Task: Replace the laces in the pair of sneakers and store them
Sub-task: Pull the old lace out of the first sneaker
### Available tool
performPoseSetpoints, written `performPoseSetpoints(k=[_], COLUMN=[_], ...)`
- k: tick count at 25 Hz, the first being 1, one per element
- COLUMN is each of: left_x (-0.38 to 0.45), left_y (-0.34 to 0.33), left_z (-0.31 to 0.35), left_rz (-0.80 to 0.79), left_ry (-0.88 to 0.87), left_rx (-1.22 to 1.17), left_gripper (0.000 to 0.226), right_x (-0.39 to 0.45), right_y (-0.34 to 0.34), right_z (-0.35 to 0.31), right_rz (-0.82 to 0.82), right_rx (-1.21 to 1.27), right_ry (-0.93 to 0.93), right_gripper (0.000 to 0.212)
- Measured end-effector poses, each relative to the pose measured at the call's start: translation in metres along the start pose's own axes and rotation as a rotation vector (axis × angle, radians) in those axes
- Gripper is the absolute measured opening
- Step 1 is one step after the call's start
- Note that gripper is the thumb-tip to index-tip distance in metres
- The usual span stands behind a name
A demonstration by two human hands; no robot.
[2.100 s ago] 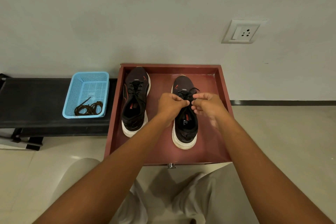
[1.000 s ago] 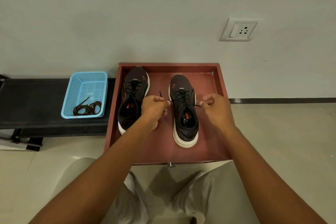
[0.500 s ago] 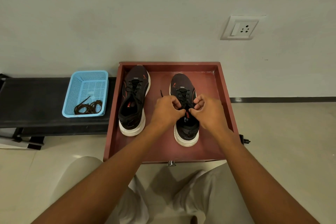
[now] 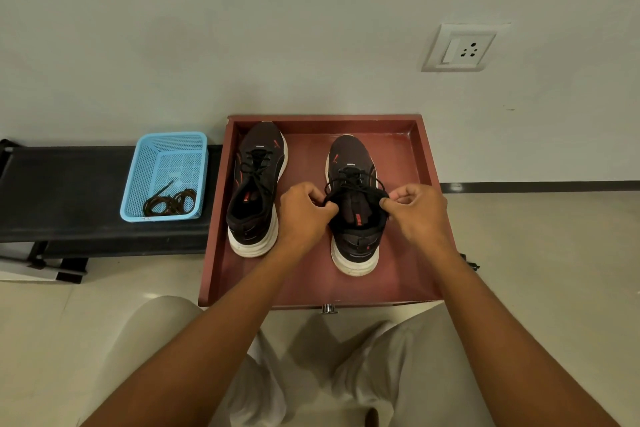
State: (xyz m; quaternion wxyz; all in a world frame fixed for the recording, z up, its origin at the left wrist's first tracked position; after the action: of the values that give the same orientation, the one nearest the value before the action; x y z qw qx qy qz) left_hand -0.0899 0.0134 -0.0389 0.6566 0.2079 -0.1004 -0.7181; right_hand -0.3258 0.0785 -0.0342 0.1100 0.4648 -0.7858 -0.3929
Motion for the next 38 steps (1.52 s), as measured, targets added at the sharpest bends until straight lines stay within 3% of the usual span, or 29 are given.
performPoseSetpoints(k=[4, 12, 17, 21, 28, 38], left_x=[0.000, 0.003, 0.006, 0.001, 0.000, 0.003], left_y=[0.003, -0.002, -0.007, -0.010, -0.016, -0.023], left_z=[-0.006, 0.005, -0.009, -0.019, -0.030, -0.040], left_rz=[0.027, -0.078, -0.109, -0.130, -0.165, -0.202], left_ry=[0.027, -0.010, 0.050, 0.178, 0.348, 0.419], left_rx=[-0.063, -0.041, -0.122, -0.360, -0.579, -0.668], left_gripper=[0.013, 0.015, 0.016, 0.012, 0.012, 0.010], right_x=[-0.002, -0.001, 0.001, 0.002, 0.003, 0.001], right_y=[-0.002, -0.007, -0.009, -0.026, -0.048, -0.051], right_z=[0.000, -0.015, -0.046, -0.069, -0.080, -0.089], right_rz=[-0.033, -0.123, -0.056, -0.131, -0.156, -0.139], right_rx=[0.047, -0.024, -0.092, -0.249, -0.457, -0.440], right_ry=[-0.007, 0.050, 0.269, 0.473, 0.617, 0.672], right_gripper=[0.010, 0.020, 0.017, 0.018, 0.027, 0.010])
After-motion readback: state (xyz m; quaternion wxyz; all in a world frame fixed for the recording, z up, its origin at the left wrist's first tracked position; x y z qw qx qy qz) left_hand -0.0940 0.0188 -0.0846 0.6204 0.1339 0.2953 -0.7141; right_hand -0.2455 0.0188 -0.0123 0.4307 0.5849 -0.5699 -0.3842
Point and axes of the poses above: each hand's wrist, its own x-axis towards the middle knuckle, its own y-axis out of the back of the hand, z = x × y, the point moved 8 cm from there along x, towards the middle knuckle, and after that the axes turned 10 degrees about -x, right-handed, at the moved point
